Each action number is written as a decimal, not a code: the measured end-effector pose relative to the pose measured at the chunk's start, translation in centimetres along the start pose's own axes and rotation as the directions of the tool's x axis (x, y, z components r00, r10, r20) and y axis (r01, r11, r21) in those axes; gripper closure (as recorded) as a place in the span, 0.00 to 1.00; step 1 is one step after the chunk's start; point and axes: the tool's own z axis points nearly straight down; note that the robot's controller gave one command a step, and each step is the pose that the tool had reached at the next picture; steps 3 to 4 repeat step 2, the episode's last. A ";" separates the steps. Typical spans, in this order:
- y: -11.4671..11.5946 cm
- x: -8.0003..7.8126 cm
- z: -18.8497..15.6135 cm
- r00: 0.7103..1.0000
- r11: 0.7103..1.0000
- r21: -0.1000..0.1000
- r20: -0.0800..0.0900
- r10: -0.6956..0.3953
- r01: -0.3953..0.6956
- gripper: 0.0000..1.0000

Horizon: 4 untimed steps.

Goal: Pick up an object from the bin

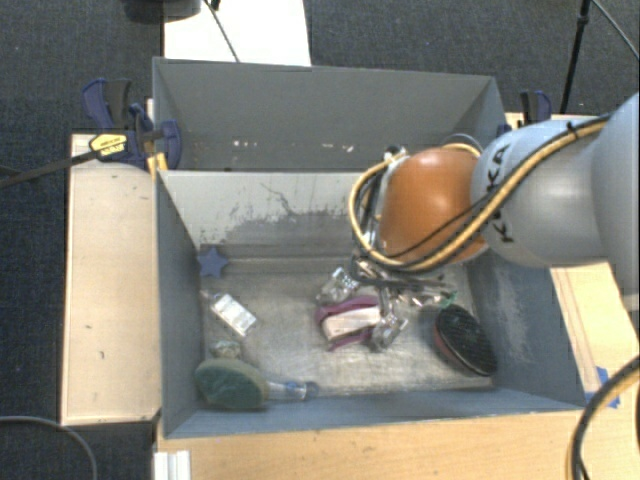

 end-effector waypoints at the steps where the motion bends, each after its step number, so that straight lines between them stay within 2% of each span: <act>1: -0.1 -0.3 -0.3 1.000 1.000 0.003 0.008 0.000 0.000 1.00; 2: 1.9 -3.6 -12.9 0.945 0.945 -0.001 0.001 -0.326 0.326 1.00; 4: 1.9 -3.6 -12.9 0.945 0.945 -0.001 0.001 -0.326 0.326 1.00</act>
Offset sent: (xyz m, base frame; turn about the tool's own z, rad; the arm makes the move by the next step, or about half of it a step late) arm 0.0000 0.0000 0.0000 0.0000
